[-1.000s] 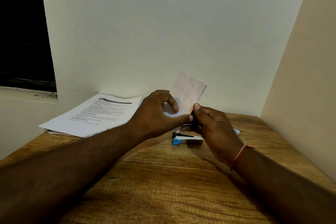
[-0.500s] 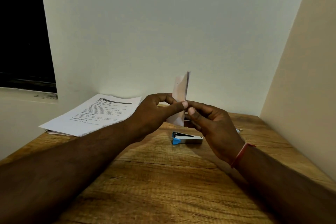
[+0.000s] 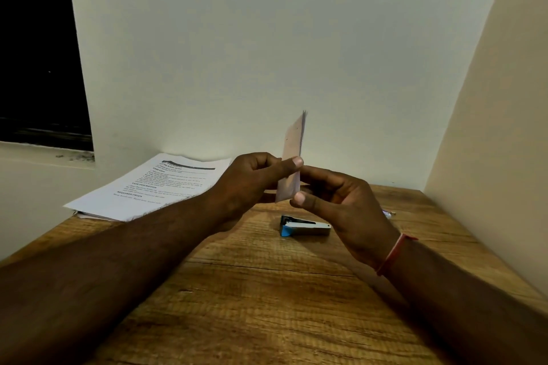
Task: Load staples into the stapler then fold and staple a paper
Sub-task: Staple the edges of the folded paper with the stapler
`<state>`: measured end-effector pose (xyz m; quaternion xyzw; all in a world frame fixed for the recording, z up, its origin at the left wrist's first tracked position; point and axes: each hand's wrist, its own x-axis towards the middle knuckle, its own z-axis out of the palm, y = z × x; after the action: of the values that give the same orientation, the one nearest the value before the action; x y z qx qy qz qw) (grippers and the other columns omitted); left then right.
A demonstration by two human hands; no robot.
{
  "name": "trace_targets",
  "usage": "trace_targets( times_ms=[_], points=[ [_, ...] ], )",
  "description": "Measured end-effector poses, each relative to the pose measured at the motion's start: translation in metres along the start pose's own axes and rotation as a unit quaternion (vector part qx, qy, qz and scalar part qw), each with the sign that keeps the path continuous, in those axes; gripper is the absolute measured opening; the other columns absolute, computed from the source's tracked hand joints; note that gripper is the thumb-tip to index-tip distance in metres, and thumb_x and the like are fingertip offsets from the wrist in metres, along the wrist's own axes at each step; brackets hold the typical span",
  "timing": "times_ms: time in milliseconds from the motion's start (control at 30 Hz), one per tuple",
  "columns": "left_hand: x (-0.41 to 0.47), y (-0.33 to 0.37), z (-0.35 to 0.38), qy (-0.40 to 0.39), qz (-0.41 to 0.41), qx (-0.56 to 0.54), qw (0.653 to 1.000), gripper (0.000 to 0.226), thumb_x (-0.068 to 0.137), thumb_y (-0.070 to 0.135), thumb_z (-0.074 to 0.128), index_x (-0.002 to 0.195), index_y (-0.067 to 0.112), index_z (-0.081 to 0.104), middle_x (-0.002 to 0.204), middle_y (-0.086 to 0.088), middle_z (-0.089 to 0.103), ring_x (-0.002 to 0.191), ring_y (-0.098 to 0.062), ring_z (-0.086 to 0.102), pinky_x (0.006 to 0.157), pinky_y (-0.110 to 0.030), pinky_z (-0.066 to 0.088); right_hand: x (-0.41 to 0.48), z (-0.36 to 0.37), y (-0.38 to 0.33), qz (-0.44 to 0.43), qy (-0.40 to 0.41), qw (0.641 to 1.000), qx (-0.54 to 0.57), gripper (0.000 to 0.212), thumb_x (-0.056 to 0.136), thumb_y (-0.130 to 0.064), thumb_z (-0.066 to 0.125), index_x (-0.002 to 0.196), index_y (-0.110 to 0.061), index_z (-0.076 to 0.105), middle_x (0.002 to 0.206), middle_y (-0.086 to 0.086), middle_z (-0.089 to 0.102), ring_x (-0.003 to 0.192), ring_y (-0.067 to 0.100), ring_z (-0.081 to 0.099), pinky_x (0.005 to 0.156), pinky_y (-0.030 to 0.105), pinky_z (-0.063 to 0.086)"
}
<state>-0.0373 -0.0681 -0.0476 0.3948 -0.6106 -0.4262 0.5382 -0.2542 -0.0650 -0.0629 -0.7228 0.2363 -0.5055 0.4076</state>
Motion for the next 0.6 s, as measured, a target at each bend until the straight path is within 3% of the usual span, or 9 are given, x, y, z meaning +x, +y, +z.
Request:
trace_targets(
  times_ms=[100, 200, 333, 433, 533, 600],
  points=[
    [-0.0008, -0.0002, -0.0008, -0.012, 0.002, -0.001, 1.0, 0.063, 0.091, 0.052, 0.086, 0.114, -0.005, 0.071, 0.116, -0.017, 0.083, 0.112, -0.029, 0.083, 0.096, -0.048, 0.069, -0.0002, -0.001, -0.0008, -0.003, -0.004, 1.0, -0.004, 0.046, 0.092, -0.029, 0.087, 0.136, -0.041, 0.078, 0.134, -0.008, 0.081, 0.13, 0.014, 0.075, 0.108, 0.029, 0.06],
    [-0.0006, -0.0026, -0.0016, -0.023, 0.005, 0.006, 1.0, 0.056, 0.085, 0.052, 0.092, 0.106, 0.003, 0.073, 0.116, -0.022, 0.08, 0.114, -0.035, 0.081, 0.099, -0.053, 0.068, -0.0005, -0.0022, -0.0004, -0.003, -0.002, 1.0, -0.002, 0.04, 0.1, -0.016, 0.082, 0.135, -0.034, 0.079, 0.133, -0.004, 0.082, 0.129, 0.016, 0.075, 0.108, 0.03, 0.06],
    [-0.0011, -0.0036, -0.0005, -0.03, 0.009, 0.011, 0.999, 0.062, 0.084, 0.052, 0.092, 0.108, -0.002, 0.072, 0.12, -0.013, 0.083, 0.116, -0.032, 0.081, 0.104, -0.059, 0.065, 0.0006, -0.0018, -0.0026, 0.023, 0.022, 0.998, 0.047, 0.037, 0.097, -0.011, 0.077, 0.127, -0.031, 0.084, 0.128, 0.006, 0.083, 0.12, 0.029, 0.08, 0.101, 0.04, 0.066],
    [-0.0015, -0.0031, 0.0015, -0.027, 0.049, 0.074, 0.996, 0.044, 0.089, 0.048, 0.092, 0.103, 0.009, 0.077, 0.129, -0.005, 0.081, 0.124, -0.033, 0.077, 0.107, -0.059, 0.064, 0.0001, -0.0001, -0.0042, 0.027, 0.065, 0.997, 0.036, 0.029, 0.096, -0.014, 0.083, 0.121, -0.029, 0.085, 0.121, 0.004, 0.086, 0.112, 0.026, 0.083, 0.091, 0.035, 0.069],
    [-0.0018, -0.0022, 0.0046, -0.017, 0.098, 0.138, 0.986, 0.028, 0.091, 0.046, 0.092, 0.096, 0.02, 0.081, 0.115, 0.002, 0.084, 0.113, -0.021, 0.081, 0.103, -0.051, 0.066, 0.0009, 0.0009, -0.003, 0.037, 0.116, 0.993, 0.007, 0.019, 0.097, -0.024, 0.081, 0.114, -0.03, 0.086, 0.113, 0.001, 0.087, 0.106, 0.023, 0.084, 0.083, 0.033, 0.069],
    [-0.001, -0.0019, 0.0061, 0.002, 0.132, 0.189, 0.973, 0.019, 0.094, 0.04, 0.09, 0.094, 0.023, 0.083, 0.123, 0.009, 0.08, 0.119, -0.015, 0.076, 0.102, -0.045, 0.065, 0.0027, -0.0008, -0.0006, 0.041, 0.139, 0.989, -0.012, 0.015, 0.104, -0.022, 0.076, 0.111, -0.029, 0.086, 0.11, 0.0, 0.087, 0.103, 0.023, 0.084, 0.079, 0.033, 0.07]
  ],
)
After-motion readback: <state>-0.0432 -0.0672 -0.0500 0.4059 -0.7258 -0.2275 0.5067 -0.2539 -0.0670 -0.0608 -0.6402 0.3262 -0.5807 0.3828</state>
